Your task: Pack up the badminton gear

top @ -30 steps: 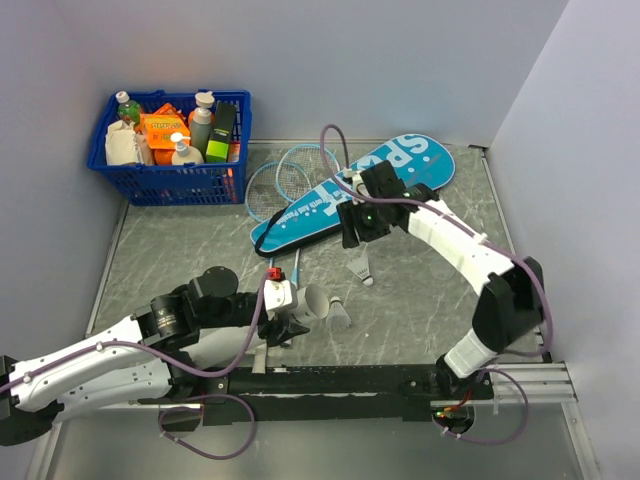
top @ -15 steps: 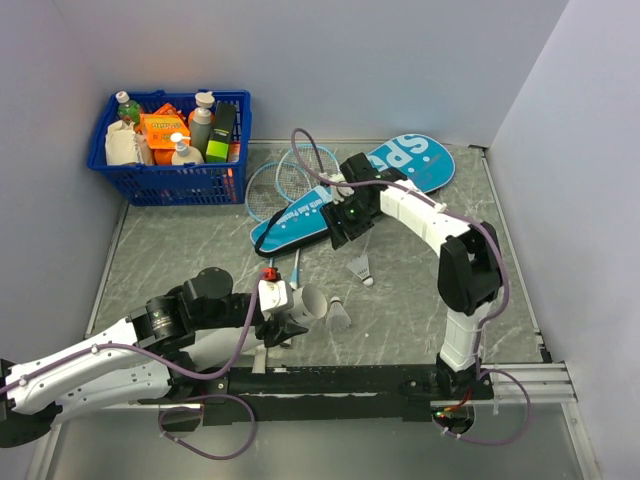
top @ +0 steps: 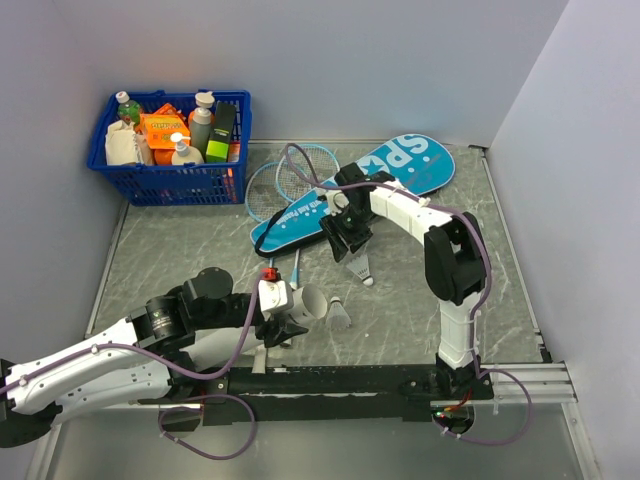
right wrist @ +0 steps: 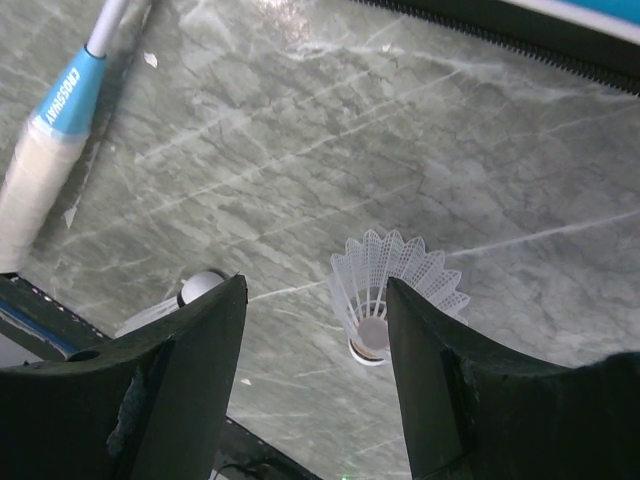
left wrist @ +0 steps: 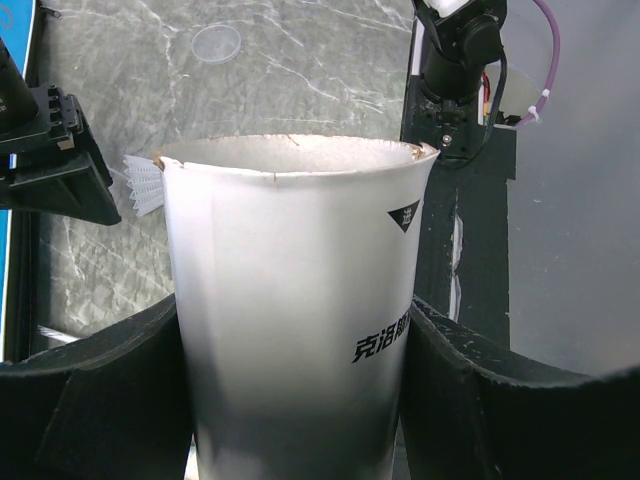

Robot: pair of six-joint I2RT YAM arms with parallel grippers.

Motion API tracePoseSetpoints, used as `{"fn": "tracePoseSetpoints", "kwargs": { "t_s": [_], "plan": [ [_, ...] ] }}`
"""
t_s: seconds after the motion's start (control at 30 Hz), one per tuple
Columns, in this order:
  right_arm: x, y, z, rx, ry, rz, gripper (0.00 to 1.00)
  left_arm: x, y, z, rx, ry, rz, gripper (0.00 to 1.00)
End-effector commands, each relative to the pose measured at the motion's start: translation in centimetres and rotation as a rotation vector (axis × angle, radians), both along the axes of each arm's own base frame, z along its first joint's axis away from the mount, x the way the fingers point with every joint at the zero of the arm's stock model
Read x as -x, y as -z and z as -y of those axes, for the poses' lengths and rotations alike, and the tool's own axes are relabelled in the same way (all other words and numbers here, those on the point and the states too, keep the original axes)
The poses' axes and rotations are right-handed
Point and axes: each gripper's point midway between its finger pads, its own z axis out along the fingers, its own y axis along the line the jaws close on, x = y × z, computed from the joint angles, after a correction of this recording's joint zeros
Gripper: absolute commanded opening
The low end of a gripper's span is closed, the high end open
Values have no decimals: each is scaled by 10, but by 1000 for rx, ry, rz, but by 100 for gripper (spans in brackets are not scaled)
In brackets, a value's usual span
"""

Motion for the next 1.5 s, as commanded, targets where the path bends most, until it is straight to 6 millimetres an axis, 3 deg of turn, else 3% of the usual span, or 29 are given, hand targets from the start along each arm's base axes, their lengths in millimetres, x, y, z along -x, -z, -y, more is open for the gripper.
{"fn": "tracePoseSetpoints", "kwargs": {
  "t_s": [0.0, 0.27, 0.47, 0.57, 0.77, 0.93, 1.03, 1.2, 1.37, 1.47],
  "plan": [
    [6, 2, 11, 35, 26, -11, 65, 7, -19, 1, 51, 2, -60, 1],
    [11, 13, 30, 50, 114, -46, 62, 9, -18, 2, 49, 14, -66, 1],
    [14, 11, 43, 48, 173, -36, 59, 10, -18, 2, 50, 18, -66, 1],
    [17, 8, 49, 49, 198, -33, 49, 9, -17, 2, 48, 16, -69, 1],
    [21, 4, 54, 39, 229, -33, 2, 9, -15, 3, 41, 16, -73, 1],
    [21, -2, 54, 12, 250, -15, 0, 8, -14, 4, 40, 10, -75, 1],
    [14, -23, 51, -36, 302, 54, 0, 5, -14, 4, 43, -4, -74, 1],
    [13, -86, 44, -184, 389, 225, 0, -5, -7, 8, 28, -65, -107, 1],
    [36, -162, 33, -400, 395, 406, 0, -16, 3, 15, -1, -126, -149, 1],
    [57, -201, 30, -534, 389, 481, 0, -21, -5, 18, 28, -156, -161, 1]
  ]
}}
